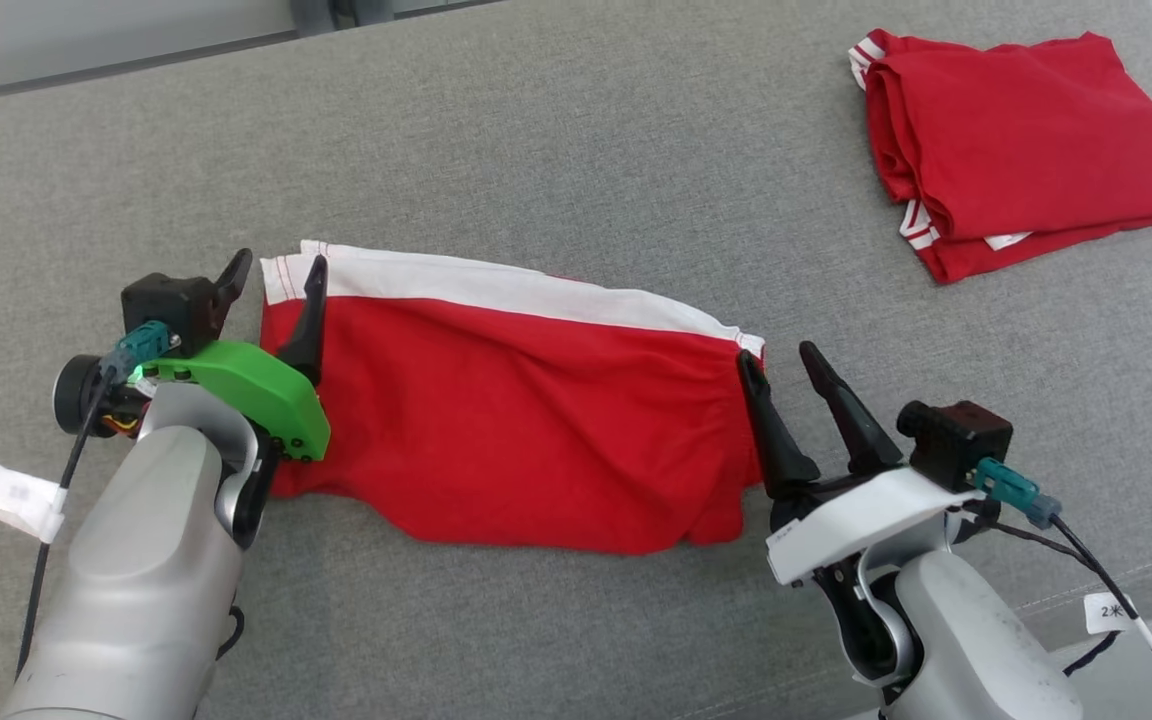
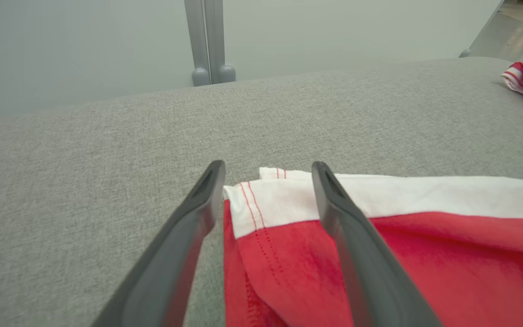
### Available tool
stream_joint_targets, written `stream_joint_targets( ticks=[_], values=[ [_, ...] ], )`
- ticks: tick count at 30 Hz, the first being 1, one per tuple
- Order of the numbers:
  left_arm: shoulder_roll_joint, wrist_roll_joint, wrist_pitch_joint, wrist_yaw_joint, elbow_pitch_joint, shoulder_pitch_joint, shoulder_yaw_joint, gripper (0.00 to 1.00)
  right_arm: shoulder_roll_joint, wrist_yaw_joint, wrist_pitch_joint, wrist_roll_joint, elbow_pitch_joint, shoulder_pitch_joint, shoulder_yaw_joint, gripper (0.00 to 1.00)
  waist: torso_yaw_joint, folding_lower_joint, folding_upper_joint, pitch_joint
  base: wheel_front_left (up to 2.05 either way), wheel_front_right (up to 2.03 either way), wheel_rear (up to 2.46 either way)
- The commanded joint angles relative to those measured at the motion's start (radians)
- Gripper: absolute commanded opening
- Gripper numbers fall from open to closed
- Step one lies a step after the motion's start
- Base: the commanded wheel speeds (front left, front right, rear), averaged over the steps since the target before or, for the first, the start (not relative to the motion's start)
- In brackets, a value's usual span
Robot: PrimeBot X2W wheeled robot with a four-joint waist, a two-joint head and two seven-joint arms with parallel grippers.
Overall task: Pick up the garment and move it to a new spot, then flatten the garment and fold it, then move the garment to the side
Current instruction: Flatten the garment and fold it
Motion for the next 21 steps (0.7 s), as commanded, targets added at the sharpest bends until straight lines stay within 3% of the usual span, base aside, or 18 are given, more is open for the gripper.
stream_joint_targets(
  ticks=[1, 11, 21],
  values=[
    [0.000, -0.005, 0.000, 0.003, 0.004, -0.007, -0.010, 1.00, -0.003, 0.000, -0.003, -0.016, -0.013, 0.020, -0.016, 1.00, 0.011, 0.0000, 0.0000, -0.017, 0.00, 0.00, 0.00],
    [-0.012, -0.121, 0.060, 0.003, 0.005, 0.109, -0.065, 1.00, -0.002, 0.000, -0.003, -0.112, -0.121, 0.124, -0.150, 1.00, 0.058, 0.0000, 0.0000, -0.117, 0.00, 0.00, 0.00],
    [0.012, -0.216, 0.193, 0.003, -0.031, 0.200, -0.088, 1.00, -0.002, 0.000, -0.003, -0.124, -0.142, 0.170, -0.175, 1.00, 0.064, 0.0000, 0.0000, -0.159, 0.00, 0.00, 0.00]
  ],
)
